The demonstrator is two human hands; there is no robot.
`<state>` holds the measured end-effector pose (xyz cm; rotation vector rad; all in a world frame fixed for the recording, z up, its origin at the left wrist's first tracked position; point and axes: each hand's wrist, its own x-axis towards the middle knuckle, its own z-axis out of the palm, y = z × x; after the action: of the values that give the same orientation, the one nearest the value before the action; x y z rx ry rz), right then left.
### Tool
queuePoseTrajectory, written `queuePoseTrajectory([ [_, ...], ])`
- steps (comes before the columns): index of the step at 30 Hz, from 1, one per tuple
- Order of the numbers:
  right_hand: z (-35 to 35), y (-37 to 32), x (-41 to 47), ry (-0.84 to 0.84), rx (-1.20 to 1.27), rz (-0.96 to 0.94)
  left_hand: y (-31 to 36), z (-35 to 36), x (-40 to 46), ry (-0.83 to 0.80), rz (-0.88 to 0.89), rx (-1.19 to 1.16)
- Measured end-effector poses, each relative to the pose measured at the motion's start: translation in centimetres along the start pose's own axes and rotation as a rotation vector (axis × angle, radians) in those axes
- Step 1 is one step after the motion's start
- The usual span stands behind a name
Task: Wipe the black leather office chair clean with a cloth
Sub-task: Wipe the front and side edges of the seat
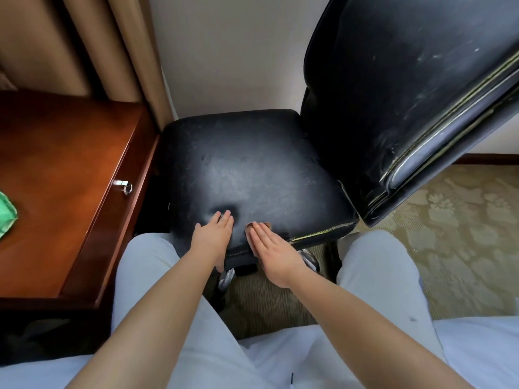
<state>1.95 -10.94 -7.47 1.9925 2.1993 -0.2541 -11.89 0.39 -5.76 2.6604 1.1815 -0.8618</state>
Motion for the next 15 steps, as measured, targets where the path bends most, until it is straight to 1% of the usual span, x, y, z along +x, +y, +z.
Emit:
queuePoseTrajectory([
  [3,0.0,0.3,0.2,-0.061,0.042,-0.023,0.3,-0.1,0.1,-0.016,-0.017,0.01],
  [5,0.0,0.5,0.2,-0.051,0.043,-0.042,0.4,-0.1,0.1,-0.026,-0.02,0.015],
  [10,-0.3,1.5,-0.3,0.065,0.169,-0.043,0.2,-0.1,0.3,-0.043,-0.023,0.012],
  [12,0.1,1.5,-0.4,0.126,0.162,-0.037,0.2,-0.2,0.4,-0.054,-0.023,0.02],
  [15,0.7,1.2,-0.9,0.227,0.069,-0.016,0.8,-0.2,0.5,-0.059,-0.036,0.041],
])
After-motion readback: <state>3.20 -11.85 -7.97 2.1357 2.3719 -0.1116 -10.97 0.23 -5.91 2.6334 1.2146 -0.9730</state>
